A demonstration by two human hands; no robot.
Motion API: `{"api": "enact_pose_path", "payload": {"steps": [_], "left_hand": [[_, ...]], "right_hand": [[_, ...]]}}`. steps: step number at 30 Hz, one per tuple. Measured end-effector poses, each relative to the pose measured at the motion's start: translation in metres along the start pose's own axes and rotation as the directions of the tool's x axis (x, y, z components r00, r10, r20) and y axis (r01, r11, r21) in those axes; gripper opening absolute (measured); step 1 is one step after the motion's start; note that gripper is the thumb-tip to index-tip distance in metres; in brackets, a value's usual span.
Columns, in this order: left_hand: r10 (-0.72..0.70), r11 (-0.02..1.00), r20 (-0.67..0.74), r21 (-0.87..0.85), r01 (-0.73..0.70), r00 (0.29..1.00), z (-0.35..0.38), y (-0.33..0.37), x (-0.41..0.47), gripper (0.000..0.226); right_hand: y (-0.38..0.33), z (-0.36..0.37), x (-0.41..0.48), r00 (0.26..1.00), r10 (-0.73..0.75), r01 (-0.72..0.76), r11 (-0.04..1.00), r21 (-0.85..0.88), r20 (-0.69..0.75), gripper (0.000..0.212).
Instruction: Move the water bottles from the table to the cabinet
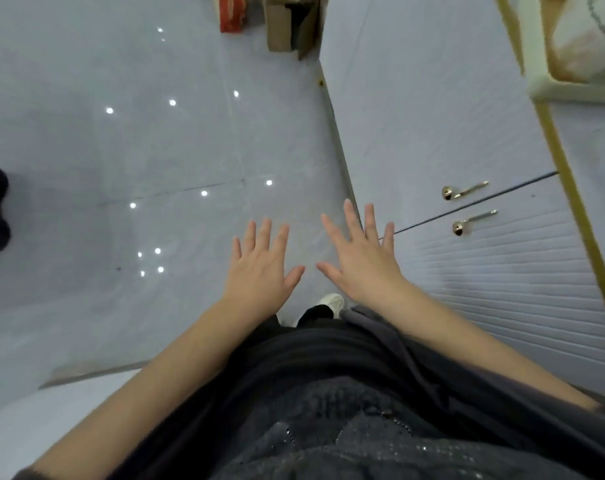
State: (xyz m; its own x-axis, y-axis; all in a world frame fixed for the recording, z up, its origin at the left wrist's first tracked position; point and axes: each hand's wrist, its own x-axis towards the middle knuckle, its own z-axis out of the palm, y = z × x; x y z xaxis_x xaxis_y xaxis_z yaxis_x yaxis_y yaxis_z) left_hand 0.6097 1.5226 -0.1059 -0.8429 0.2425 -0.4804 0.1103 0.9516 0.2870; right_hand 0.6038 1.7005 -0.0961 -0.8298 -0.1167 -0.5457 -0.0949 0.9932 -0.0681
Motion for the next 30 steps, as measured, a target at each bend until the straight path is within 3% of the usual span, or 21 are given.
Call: {"api": "enact_pose_path", "payload": {"steps": [4,9,17,24,30], "left_hand": [[-0.154,0.986,0.008,-0.07,0.154,0.988,-0.005,-0.075,-0.022,0.075],[-0.335,0.927,-0.03,-0.186,0.324,0.942,-0.011,-0.154,-0.054,0.074],[-0.583,0.748,0.027,-0.372,0.55,0.812,-0.017,-0.248,-0.079,0.071],[-0.742,0.542,0.072,-0.52,0.66,0.667,-0.025,-0.333,-0.095,0.071],[-0.785,0.455,0.092,-0.586,0.67,0.613,-0.054,-0.428,-0.102,0.071]], "right_hand": [[-0.079,-0.001,0.026,0.984,-0.146,0.142,0.989,0.043,0.099,0.078],[-0.168,-0.002,0.057,0.945,-0.276,0.292,0.953,-0.075,0.176,0.077],[-0.286,-0.01,0.101,0.88,-0.412,0.464,0.852,-0.242,0.237,0.076],[-0.402,-0.022,0.15,0.788,-0.519,0.612,0.718,-0.331,0.33,0.076],[-0.524,-0.044,0.202,0.712,-0.574,0.701,0.604,-0.378,0.404,0.076]]}}
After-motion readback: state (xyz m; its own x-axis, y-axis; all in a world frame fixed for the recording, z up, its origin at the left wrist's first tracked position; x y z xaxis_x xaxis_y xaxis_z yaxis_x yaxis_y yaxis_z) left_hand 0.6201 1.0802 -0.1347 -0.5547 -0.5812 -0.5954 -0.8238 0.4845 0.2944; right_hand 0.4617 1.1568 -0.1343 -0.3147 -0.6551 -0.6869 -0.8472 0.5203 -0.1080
